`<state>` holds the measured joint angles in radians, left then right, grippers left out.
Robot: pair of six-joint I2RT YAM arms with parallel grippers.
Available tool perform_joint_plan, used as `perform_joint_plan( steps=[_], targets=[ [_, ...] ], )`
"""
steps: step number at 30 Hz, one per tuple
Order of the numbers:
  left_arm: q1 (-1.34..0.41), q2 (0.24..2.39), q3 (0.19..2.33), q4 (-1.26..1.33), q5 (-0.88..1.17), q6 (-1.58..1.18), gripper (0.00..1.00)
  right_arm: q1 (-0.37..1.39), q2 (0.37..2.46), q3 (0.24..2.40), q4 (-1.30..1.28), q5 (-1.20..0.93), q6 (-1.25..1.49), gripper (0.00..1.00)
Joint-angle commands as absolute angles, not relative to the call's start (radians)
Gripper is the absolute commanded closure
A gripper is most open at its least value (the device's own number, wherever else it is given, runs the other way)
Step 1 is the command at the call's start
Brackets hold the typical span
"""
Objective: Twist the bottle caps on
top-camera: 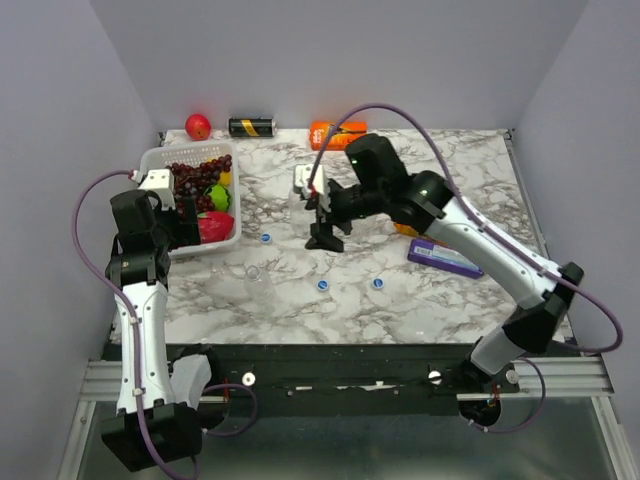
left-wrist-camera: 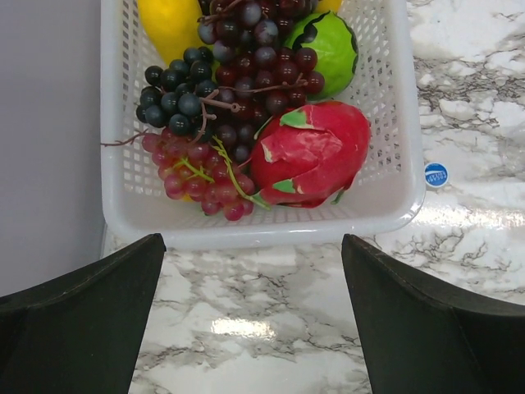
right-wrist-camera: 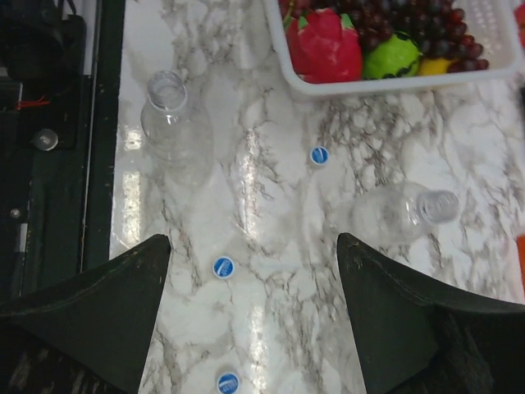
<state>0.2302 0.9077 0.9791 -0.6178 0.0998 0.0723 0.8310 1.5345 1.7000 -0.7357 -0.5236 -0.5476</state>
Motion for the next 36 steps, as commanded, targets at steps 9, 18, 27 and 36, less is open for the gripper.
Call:
perform_joint_plan(
  steps=[9,18,27,36],
  targets=[
    [0.25,0.871,0.887,-0.454,0.078,-0.095,0.01,0.998,1.858,1.971,-0.758,-0.85,-0.519,0.16],
    [0.258,0.865,0.92,-0.46,0.064,-0.095,0.01,1.04,1.974,2.002,-0.747,-0.862,-0.545,0.22],
    [0.258,0.887,0.92,-0.474,0.089,-0.106,0.01,1.043,2.011,1.99,-0.736,-0.833,-0.529,0.27],
    [0.258,0.891,0.91,-0.485,0.132,-0.091,0.01,1.045,2.059,1.987,-0.683,-0.807,-0.489,0.33]
  ],
)
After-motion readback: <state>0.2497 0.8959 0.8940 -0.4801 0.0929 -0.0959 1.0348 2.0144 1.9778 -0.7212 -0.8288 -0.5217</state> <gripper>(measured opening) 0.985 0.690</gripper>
